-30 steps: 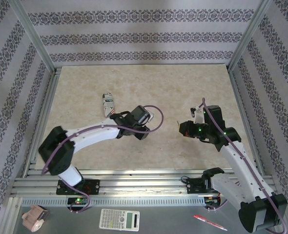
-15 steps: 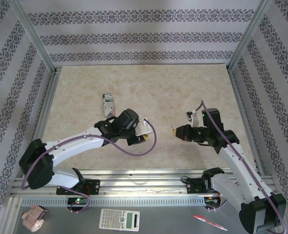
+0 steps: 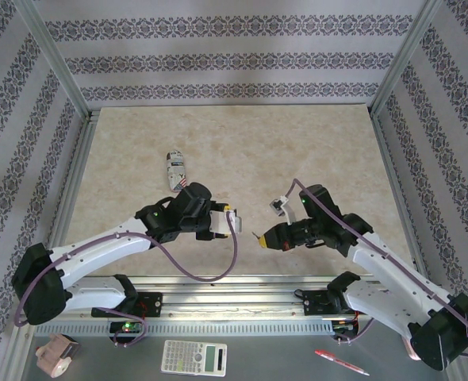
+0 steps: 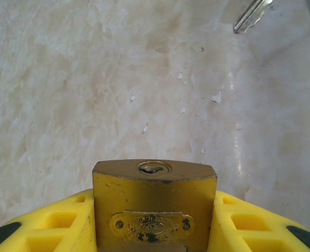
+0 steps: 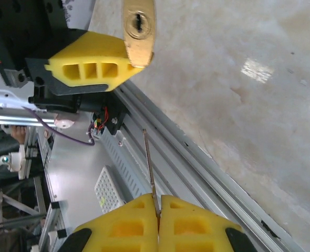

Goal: Unlock with the key

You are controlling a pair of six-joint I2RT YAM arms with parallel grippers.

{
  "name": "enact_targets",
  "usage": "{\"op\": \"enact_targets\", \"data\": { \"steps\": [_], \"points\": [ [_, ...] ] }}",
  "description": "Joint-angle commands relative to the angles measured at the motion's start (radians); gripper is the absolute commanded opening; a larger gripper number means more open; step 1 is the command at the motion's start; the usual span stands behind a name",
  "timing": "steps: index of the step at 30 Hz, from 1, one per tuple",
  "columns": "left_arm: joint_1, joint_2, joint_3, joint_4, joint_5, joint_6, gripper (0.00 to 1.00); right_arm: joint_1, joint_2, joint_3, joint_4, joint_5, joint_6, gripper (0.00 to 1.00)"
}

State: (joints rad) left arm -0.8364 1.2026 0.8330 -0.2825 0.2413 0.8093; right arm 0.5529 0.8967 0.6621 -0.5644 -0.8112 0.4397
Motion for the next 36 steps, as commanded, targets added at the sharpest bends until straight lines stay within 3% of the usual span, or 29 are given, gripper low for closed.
{"op": "enact_targets", "data": {
  "steps": [1,22,36],
  "points": [
    [0.002,-0.042,0.001,0.051,0.066,0.091,0.0,0.023,0.029,0.06,-0.001,-0.011,-0.071,0.0],
    [-0.01,-0.065,0.033,-0.109,0.125,0.283,0.0,0.06,0.229,0.175,-0.038,-0.056,-0.171,0.0],
    [-0.023,-0.058,0.032,-0.124,0.058,0.333,0.0,0.113,0.384,0.237,-0.015,-0.068,-0.17,0.0]
  ]
}}
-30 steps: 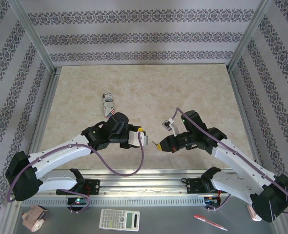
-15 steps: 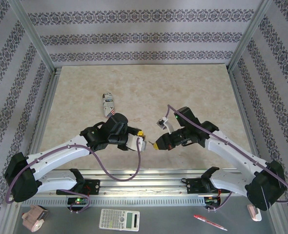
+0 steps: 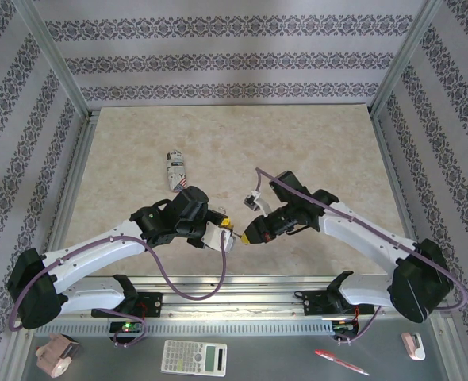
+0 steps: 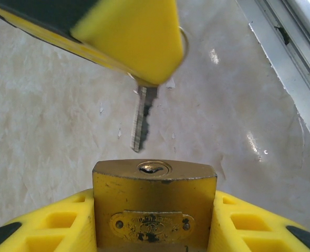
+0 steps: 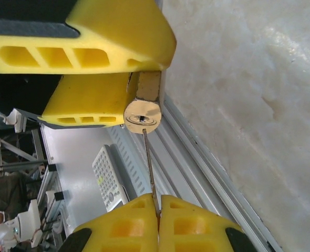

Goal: Unlock with the key

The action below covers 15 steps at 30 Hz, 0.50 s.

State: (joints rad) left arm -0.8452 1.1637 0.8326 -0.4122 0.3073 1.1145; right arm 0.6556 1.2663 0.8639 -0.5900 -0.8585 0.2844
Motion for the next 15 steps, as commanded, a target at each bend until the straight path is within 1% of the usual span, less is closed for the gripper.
{"op": "enact_targets", "data": {
  "steps": [1,15],
  "points": [
    [-0.014,-0.021,0.03,0.006,-0.011,0.028,0.0,0.013,0.02,0.035,0.016,-0.022,-0.012,0.0],
    [-0.018,-0.019,0.038,-0.013,-0.01,0.055,0.0,0.023,0.082,0.062,0.005,-0.011,-0.03,0.0]
  ]
}}
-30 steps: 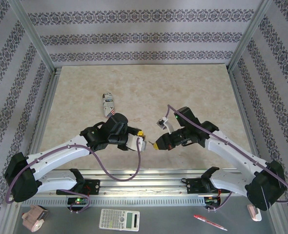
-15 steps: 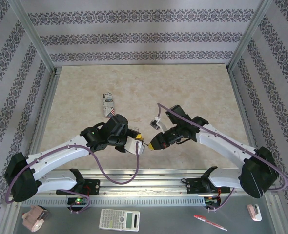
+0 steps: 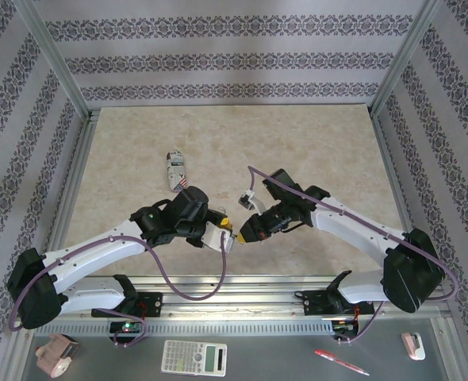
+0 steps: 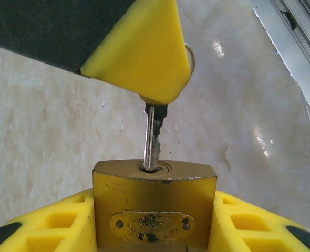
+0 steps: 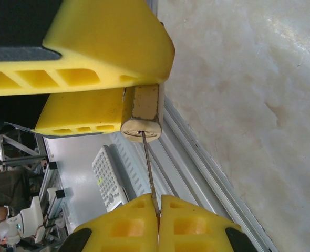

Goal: Unlock with the key

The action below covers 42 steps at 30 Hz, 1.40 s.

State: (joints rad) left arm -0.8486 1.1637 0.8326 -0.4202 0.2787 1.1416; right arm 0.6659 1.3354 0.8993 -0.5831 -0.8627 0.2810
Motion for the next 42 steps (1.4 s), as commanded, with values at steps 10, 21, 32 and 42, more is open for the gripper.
{"op": "enact_targets", "data": {
  "steps": [10,21,32,42],
  "points": [
    [-0.041,0.003,0.053,-0.03,-0.013,0.03,0.0,0.014,0.04,0.05,-0.009,-0.014,-0.03,0.0],
    [-0.071,0.074,0.14,-0.083,-0.036,-0.073,0.0,0.038,0.047,0.07,-0.012,0.044,-0.016,0.0],
    [-0.101,0.067,0.147,-0.096,0.009,-0.125,0.0,0.038,0.083,0.103,-0.002,0.061,-0.058,0.0],
    [-0.101,0.039,0.133,-0.019,0.065,-0.229,0.0,0.034,0.11,0.127,0.027,0.036,-0.095,0.0]
  ]
}}
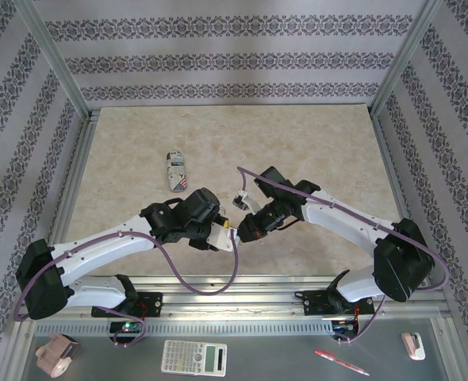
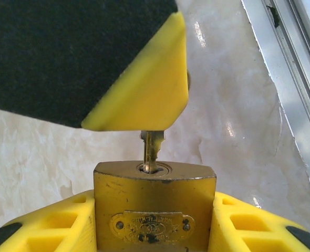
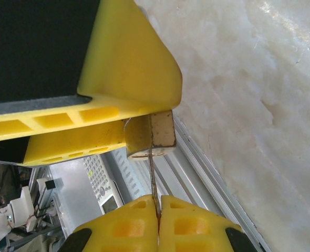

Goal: Unlock with the key

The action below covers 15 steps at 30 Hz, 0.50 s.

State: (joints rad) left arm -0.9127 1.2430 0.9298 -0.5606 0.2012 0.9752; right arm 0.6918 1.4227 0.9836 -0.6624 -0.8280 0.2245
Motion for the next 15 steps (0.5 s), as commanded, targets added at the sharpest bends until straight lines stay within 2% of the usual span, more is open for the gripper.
{"op": "enact_targets", "data": {
  "steps": [1,12,15],
  "points": [
    [-0.037,-0.042,0.037,0.127,0.143,-0.067,0.0,0.009,0.027,0.043,0.114,0.0,-0.033,0.0],
    [-0.042,-0.048,0.04,0.156,0.216,-0.122,0.0,0.009,0.057,0.066,0.117,-0.009,-0.048,0.0],
    [-0.061,-0.047,0.028,0.195,0.201,-0.121,0.0,0.012,0.078,0.08,0.132,-0.027,-0.038,0.0]
  ]
}}
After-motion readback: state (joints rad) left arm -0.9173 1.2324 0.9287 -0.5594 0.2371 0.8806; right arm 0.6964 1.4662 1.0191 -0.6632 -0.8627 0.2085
